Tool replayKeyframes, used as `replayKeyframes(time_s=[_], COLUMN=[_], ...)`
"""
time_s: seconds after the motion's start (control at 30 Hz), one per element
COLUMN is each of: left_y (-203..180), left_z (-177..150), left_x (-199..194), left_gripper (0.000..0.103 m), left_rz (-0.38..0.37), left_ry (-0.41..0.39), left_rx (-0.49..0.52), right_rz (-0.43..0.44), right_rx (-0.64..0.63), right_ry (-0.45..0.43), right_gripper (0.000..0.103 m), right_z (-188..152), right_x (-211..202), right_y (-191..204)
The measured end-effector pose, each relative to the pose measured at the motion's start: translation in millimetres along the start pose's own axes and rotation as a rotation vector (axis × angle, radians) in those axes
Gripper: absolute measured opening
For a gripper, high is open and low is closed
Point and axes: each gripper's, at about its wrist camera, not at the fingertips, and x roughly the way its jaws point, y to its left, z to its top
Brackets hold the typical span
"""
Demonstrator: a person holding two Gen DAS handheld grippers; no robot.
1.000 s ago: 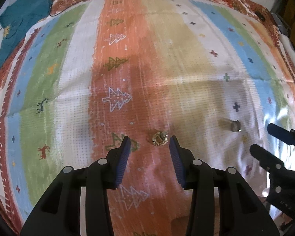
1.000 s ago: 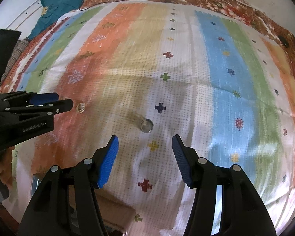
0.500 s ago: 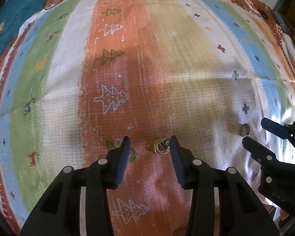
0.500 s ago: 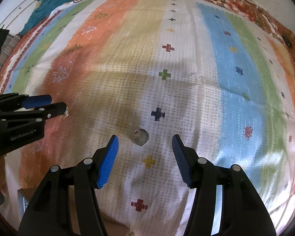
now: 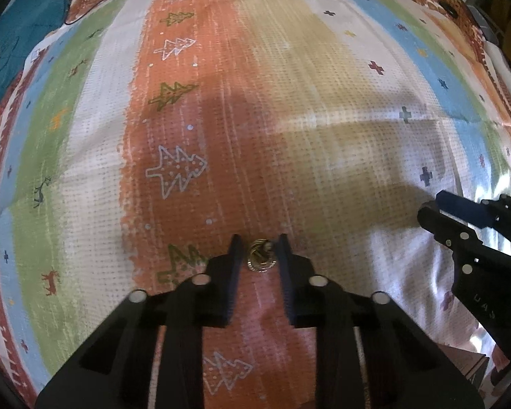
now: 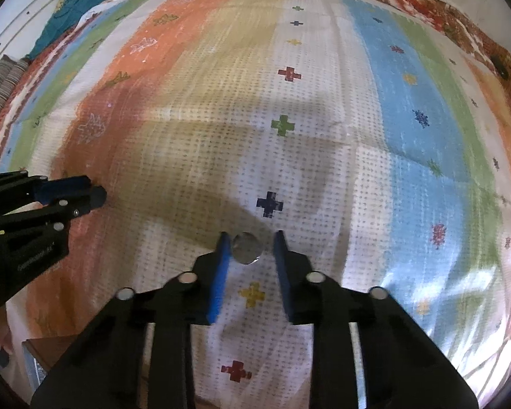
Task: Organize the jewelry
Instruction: 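Close the left tool on the gold charm while the right tool closes on the silver ring, then carry the charm and ring over the silver tin and open both tools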
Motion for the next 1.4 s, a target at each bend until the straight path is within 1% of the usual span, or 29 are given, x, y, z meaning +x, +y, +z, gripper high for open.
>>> replayKeyframes(time_s=[0.07,0.3,0.57,0.8,0.97,1.13,1.4], left_y=[-0.7,2.9,0.1,-5.2,-15.5,-22.7,-29.1], left_z=[-0.2,-3.8,-10.6,-21.6,-29.8,-35.4,-47.9], left_x=[0.8,-4.7,-22.9,-51.9,-79.9,-106.1,-128.8], left_gripper=[0.017,0.017,0.017,0.017,0.017,0.017,0.017], left_rz=[0.0,-0.008,-0.023,-0.038,-0.049,-0.061,-0.093], left_ry=[-0.003,-0.01,-0.038,-0.079,-0.123,-0.171,-0.211], left_rx=[0.003,0.001,-0.005,0.005,0.029,0.045,0.055], right_rz=[-0.001,0.026,0.039,0.03,0.038,0.0,0.022], right_rx=[0.002,0.031,0.035,0.05,0.043,-0.021,-0.026], right_ry=[0.0,-0.009,-0.047,-0.078,-0.107,-0.155,-0.205], right_gripper=[0.019,0.019,0.019,0.019,0.019,0.019,0.019], right_z=[-1.0,-3.2,-9.0,-20.0,-23.8,-31.1,-44.5], right_x=[0.2,-3.6,-29.2,-48.6,-62.8,-83.6,-110.5], right_y=[-0.7,-6.2,-10.6,-14.9,-5.3,10.7,15.5])
